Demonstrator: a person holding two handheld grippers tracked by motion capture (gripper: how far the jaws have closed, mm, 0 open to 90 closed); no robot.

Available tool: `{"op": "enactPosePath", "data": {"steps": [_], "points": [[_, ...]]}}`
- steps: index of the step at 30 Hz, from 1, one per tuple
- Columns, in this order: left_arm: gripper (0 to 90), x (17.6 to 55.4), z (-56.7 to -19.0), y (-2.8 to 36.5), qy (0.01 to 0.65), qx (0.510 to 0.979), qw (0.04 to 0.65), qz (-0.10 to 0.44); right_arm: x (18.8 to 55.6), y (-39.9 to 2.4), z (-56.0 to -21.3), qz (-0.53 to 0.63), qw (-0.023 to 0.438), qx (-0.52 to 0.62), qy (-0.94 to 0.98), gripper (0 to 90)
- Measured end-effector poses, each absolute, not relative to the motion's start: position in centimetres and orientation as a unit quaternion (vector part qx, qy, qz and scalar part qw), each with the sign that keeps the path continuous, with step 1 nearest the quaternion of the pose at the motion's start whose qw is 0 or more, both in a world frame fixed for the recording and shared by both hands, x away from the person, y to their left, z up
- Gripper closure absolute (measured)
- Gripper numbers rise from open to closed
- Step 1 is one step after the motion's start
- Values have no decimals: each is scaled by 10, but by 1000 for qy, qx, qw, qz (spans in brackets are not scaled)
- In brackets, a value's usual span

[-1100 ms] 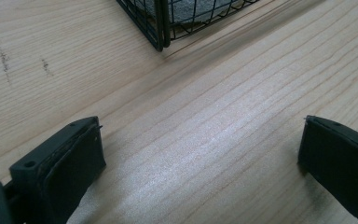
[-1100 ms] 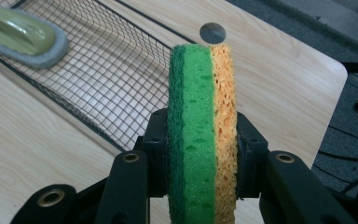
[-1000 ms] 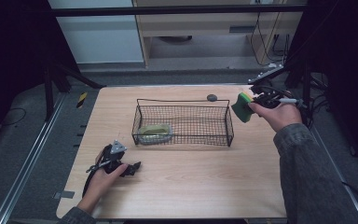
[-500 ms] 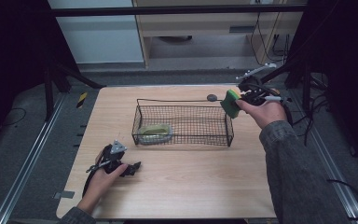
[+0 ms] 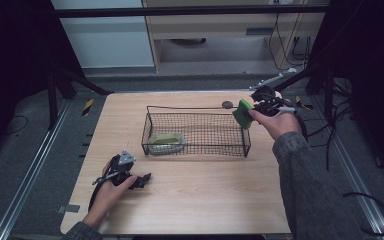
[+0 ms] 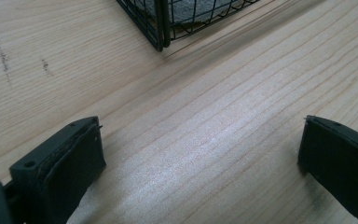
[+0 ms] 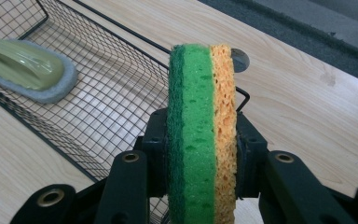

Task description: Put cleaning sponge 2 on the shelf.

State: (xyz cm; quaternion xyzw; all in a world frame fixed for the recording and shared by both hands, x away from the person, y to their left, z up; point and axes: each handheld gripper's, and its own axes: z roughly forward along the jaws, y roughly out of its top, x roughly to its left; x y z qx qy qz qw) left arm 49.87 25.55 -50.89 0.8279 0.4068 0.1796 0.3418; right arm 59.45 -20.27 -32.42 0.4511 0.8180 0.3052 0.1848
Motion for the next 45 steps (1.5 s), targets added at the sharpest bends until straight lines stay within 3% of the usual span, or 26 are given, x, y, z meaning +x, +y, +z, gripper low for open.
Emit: {"op": "enactPosePath", "data": {"steps": [45], "points": [[0,499,-509,256,405,829,340,178,621,-200,-385,283,146,468,825,643]]}}
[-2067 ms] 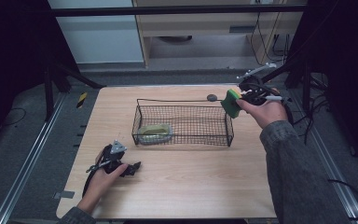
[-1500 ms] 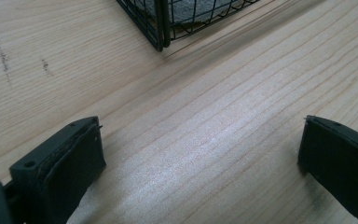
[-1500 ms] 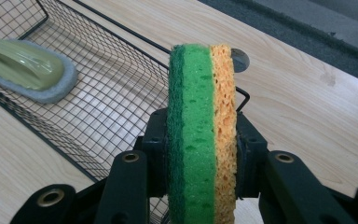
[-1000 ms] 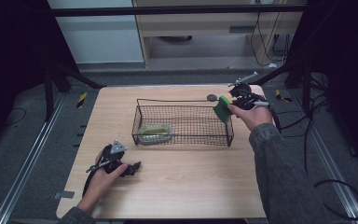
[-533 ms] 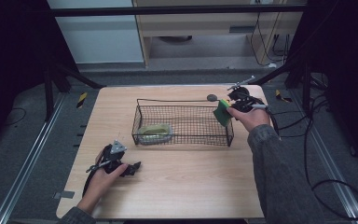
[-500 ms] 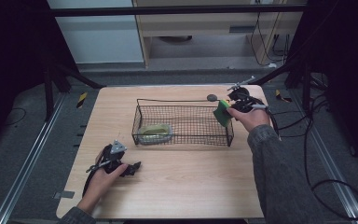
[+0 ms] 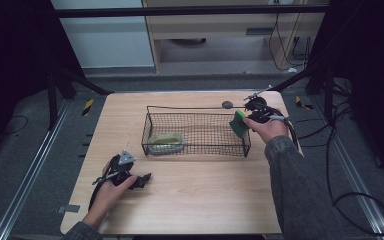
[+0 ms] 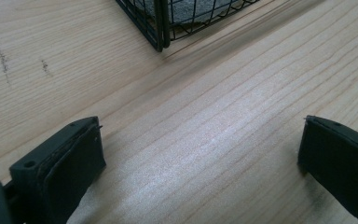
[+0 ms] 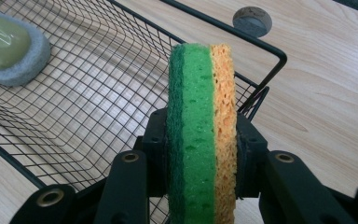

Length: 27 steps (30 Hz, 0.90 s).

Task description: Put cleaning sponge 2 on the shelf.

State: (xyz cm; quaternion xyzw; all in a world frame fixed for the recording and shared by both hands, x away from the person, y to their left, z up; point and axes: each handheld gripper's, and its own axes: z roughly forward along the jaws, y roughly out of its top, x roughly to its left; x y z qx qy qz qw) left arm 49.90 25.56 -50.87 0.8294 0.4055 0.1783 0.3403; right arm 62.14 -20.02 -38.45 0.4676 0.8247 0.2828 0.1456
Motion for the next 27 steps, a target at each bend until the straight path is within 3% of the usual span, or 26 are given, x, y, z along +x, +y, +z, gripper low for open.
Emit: {"op": "enactPosePath", "data": {"steps": [27], "points": [[0,499,-509,256,404,830,340,178,627,-185,-410,245,148,461,840,638]]}}
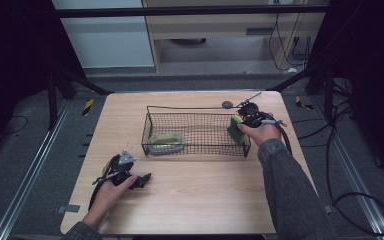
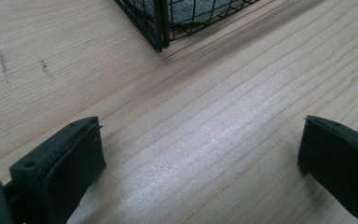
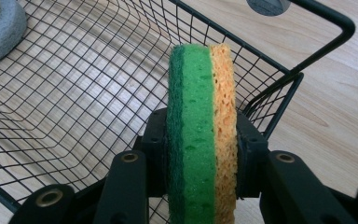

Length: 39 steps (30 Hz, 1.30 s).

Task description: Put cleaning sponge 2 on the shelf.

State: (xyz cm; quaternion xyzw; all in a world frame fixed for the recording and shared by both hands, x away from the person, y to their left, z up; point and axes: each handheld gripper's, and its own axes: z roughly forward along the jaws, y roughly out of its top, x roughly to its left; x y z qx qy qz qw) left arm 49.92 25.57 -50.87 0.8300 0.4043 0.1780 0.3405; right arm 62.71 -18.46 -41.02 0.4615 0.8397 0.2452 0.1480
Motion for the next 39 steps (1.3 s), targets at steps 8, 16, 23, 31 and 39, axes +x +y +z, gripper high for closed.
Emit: {"op": "enactPosePath", "data": {"steps": [8,16,23,31,39], "points": [[0,499,-509,256,404,830,341,178,628,-182,-410,247,148,465,837,615],[0,499,-509,256,404,830,341,178,627,-180,-408,249,150,463,837,587],[0,499,-509,256,404,830,341,178,624,-178,-405,249,150,459,839,534],[0,499,-509,256,404,830,341,178,617,-173,-396,252,146,448,846,543],[0,499,-509,256,404,830,341,178,613,-159,-390,259,141,433,852,558]]}}
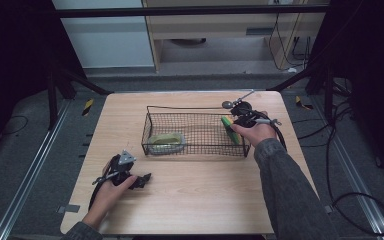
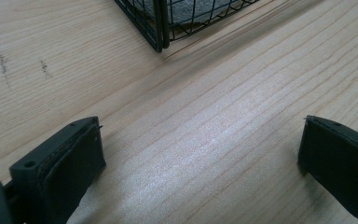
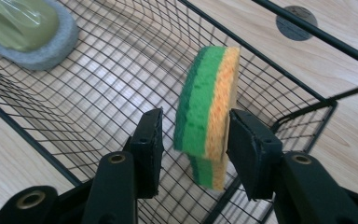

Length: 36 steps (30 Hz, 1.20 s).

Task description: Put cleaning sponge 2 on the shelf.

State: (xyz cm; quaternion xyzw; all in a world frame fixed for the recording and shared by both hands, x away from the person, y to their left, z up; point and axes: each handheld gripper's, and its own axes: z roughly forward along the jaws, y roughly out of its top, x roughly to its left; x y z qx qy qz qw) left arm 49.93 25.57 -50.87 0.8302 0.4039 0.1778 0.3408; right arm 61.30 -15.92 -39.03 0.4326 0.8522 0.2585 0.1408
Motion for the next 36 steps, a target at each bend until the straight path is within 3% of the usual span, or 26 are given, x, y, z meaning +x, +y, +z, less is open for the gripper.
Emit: {"op": "enactPosePath", "data": {"steps": [13,36], "points": [[0,499,-509,256,403,830,341,178,613,-143,-395,261,121,426,858,532],[0,500,-509,256,403,831,341,178,607,-155,-391,279,143,444,839,247]]}}
